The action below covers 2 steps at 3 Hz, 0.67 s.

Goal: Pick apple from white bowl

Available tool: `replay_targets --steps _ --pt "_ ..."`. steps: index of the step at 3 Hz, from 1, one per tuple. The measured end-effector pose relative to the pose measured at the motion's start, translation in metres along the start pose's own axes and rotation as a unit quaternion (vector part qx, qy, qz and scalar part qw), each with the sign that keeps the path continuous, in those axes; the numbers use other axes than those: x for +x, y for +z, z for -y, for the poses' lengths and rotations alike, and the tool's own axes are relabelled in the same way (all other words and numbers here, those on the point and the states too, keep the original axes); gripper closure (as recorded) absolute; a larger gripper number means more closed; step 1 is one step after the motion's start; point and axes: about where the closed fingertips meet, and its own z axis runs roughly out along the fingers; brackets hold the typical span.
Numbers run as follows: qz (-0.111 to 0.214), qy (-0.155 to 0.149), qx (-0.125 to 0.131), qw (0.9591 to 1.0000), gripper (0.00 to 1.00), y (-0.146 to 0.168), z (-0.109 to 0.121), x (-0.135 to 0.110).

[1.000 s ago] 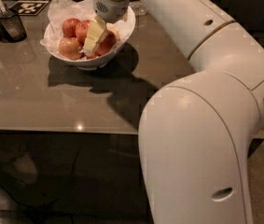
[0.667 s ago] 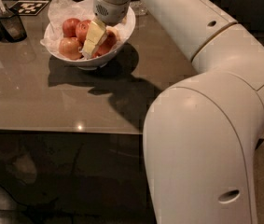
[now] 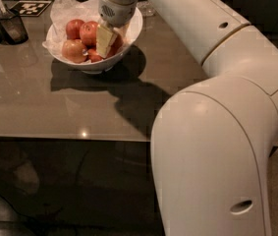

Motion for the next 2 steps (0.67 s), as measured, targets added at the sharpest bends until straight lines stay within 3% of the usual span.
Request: replay_targets --steps 2 --pt "0.000 0.000 0.000 1.0000 0.89 -0.0002 -0.0001 -0.0001"
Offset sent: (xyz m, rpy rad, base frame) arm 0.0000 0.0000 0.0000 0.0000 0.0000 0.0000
